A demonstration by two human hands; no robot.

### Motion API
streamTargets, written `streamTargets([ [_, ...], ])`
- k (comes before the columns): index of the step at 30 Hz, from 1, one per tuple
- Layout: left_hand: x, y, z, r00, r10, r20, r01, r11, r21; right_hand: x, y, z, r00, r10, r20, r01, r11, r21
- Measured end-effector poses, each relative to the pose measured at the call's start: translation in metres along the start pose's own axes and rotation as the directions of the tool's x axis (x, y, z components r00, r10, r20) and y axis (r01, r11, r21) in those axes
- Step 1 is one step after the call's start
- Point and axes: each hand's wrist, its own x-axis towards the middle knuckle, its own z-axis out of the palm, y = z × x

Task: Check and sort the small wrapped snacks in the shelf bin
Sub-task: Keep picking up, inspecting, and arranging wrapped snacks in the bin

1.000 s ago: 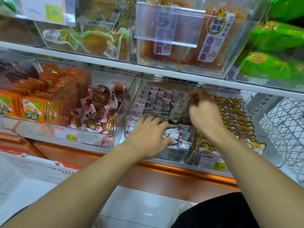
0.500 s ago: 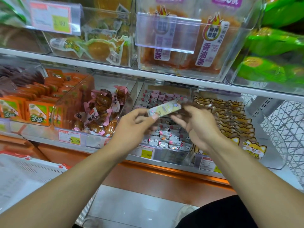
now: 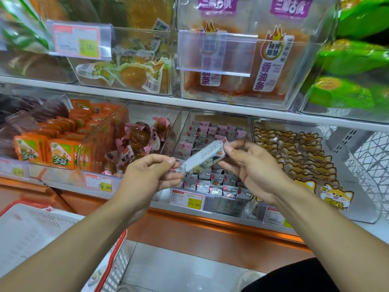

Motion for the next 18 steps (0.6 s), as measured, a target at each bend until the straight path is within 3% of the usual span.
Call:
streamTargets([
  [3,-0.002,0.002,0.000,0.998,-0.057,0.027,0.059,0.996,-0.062,-0.004,0.004,0.008,0.988,-0.150,0.026,0.152,0.987,-0.061],
  [7,-0.003,0.005,-0.002,0.988,-0.093,0.122,0.112,0.981,-0.161,-0.014,0.004,0.017,0.927,-0.288,0.240,0.326,0.936,-0.136],
  [10,-0.001,0.009,-0.005,0.992,-0.017,0.125,0.043,0.978,-0.205,-0.018,0.002,0.013,0.857,-0.326,0.400,0.479,0.790,-0.383],
  [14,0.002,0.014,-0.014,0.965,0.107,0.238,-0.039,0.961,-0.273,-0.017,0.003,0.007,0.826,-0.326,0.460,0.563,0.493,-0.663],
  [18,0.002,0.013,-0.015,0.948,0.131,0.289,-0.054,0.964,-0.260,-0.014,0.005,0.007,0.824,-0.308,0.476,0.567,0.451,-0.689],
])
